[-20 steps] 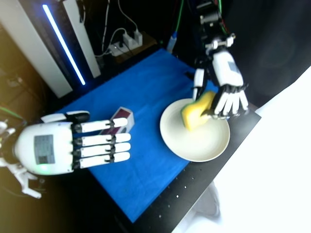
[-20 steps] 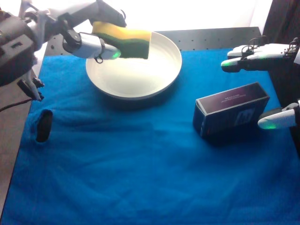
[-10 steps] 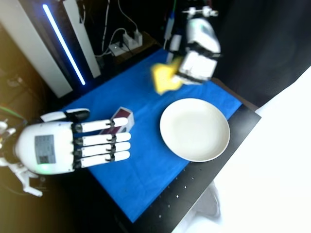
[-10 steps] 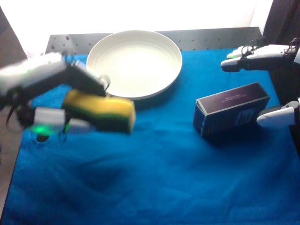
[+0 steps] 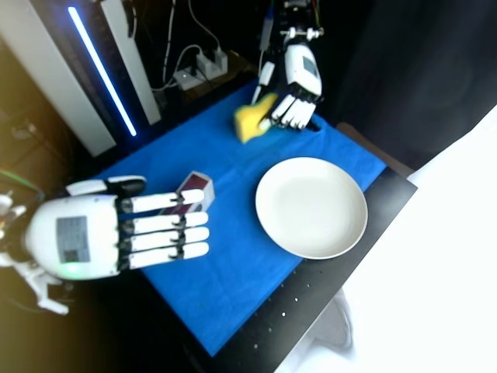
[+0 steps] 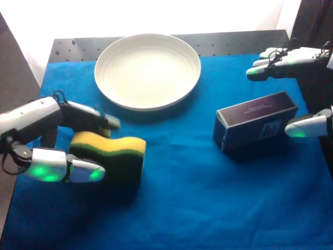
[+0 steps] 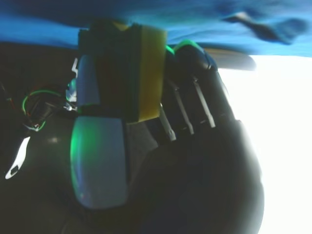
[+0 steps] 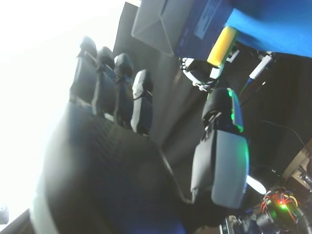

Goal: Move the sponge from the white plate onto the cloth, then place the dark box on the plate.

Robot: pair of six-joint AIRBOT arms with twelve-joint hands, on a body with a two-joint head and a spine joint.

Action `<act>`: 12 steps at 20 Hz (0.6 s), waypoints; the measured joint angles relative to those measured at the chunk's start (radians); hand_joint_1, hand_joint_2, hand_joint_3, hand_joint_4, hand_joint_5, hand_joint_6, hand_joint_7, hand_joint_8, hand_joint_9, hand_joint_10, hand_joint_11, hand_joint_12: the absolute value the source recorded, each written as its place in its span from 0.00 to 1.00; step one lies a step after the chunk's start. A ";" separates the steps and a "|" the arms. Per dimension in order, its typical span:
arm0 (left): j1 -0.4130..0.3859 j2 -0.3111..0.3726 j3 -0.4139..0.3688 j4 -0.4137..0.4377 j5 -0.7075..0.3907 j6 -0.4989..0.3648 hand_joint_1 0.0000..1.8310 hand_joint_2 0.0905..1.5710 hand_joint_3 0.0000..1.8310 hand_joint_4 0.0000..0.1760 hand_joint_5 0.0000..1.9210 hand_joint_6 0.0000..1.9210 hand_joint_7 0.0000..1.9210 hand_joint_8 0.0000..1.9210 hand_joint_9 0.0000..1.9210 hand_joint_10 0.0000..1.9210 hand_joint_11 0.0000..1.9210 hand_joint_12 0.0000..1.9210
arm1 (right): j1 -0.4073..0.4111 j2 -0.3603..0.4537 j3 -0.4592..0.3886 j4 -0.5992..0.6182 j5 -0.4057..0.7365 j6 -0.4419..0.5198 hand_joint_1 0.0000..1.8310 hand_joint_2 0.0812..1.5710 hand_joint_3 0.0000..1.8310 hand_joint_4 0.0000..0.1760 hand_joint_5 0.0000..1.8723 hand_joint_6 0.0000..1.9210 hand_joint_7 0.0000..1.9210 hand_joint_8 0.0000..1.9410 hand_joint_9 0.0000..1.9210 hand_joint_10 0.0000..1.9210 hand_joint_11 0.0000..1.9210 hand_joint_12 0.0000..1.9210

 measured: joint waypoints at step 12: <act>0.031 0.051 -0.070 -0.066 -0.231 0.042 0.39 0.47 0.00 0.26 0.13 0.00 0.22 0.00 0.25 0.09 0.06 0.57 | 0.133 -0.102 0.087 -0.240 -0.146 0.072 0.52 0.64 0.00 0.27 0.40 0.00 0.35 0.00 0.32 0.00 0.07 0.58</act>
